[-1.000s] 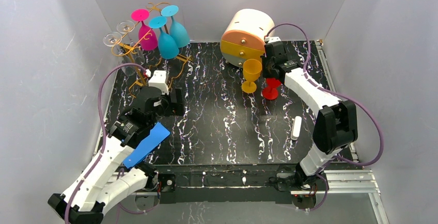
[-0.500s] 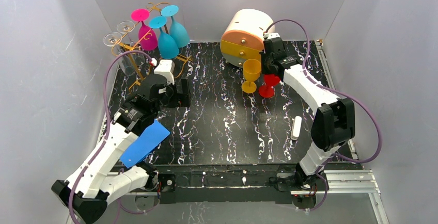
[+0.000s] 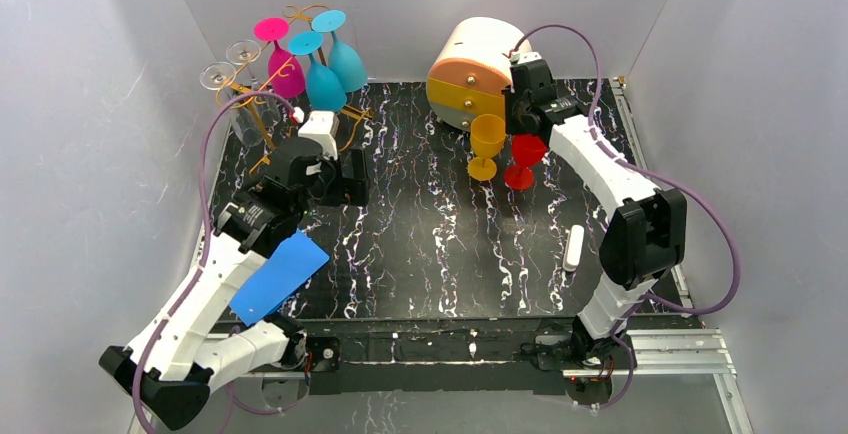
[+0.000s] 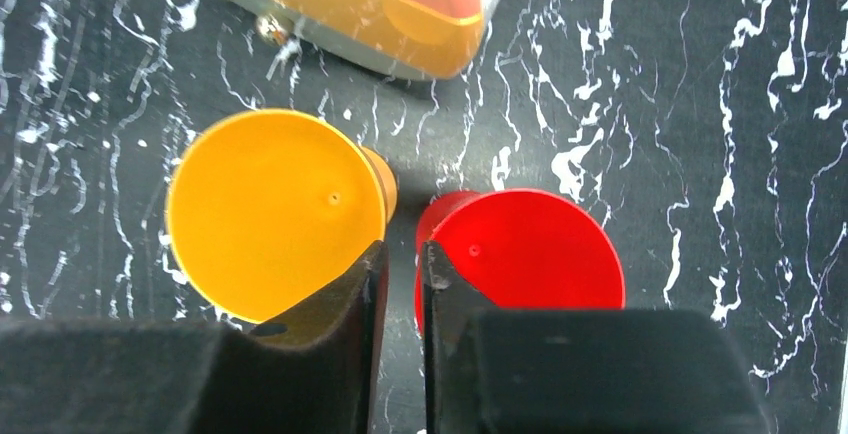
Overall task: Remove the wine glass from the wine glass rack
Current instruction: Pick up the wine glass from the wine rack.
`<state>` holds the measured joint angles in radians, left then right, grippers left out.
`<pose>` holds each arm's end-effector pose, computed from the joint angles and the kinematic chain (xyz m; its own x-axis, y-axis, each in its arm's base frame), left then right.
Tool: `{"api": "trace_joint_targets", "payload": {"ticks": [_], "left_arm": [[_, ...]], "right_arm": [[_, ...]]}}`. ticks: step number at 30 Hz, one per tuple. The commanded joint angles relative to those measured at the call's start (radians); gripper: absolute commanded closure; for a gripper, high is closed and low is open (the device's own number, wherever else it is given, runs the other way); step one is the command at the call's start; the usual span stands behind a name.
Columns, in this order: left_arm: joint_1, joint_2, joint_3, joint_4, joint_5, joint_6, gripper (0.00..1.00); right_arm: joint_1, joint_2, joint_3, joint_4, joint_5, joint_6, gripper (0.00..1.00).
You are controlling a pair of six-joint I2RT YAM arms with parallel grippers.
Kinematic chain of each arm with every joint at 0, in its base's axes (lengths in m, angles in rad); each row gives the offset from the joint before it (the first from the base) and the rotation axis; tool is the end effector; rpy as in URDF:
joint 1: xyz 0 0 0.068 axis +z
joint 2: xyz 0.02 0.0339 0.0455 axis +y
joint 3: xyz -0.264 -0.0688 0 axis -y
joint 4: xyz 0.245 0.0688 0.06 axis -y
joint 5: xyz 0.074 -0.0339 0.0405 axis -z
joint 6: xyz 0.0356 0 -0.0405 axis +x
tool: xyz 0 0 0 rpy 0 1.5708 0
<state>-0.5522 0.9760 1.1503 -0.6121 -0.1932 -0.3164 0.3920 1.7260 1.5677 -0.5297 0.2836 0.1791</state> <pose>0.1752 -0.0999 0.3876 -0.4571 -0.0770 -0.8861 0.2362 0.9499 -0.2044 0.3696 0.1420 0.3263 -0.6072 -0.0659 -0.7918 -0.0598 0.9975 -0.0372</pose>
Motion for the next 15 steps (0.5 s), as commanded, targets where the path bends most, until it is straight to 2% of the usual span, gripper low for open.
{"api": "trace_joint_targets", "payload": {"ticks": [1,3,7,13,15], "left_arm": [[0.001,0.055,0.100,-0.060,0.016,-0.005,0.02],[0.001,0.080,0.145,-0.066,0.047,-0.014,0.02],[0.007,0.159,0.292,-0.083,0.109,-0.015,0.02],[0.066,0.337,0.525,-0.137,0.192,-0.011,0.02],[0.123,0.370,0.565,-0.115,0.278,-0.009,0.02]], "right_arm": [[-0.007,-0.041,0.084,-0.023,-0.022,-0.007,0.71],[-0.007,-0.067,0.086,-0.031,-0.034,-0.007,0.66],[-0.007,-0.140,0.066,-0.051,-0.102,0.021,0.64],[-0.007,-0.336,-0.077,0.010,-0.312,0.140,0.52],[-0.007,-0.408,-0.154,0.056,-0.430,0.165,0.51]]}}
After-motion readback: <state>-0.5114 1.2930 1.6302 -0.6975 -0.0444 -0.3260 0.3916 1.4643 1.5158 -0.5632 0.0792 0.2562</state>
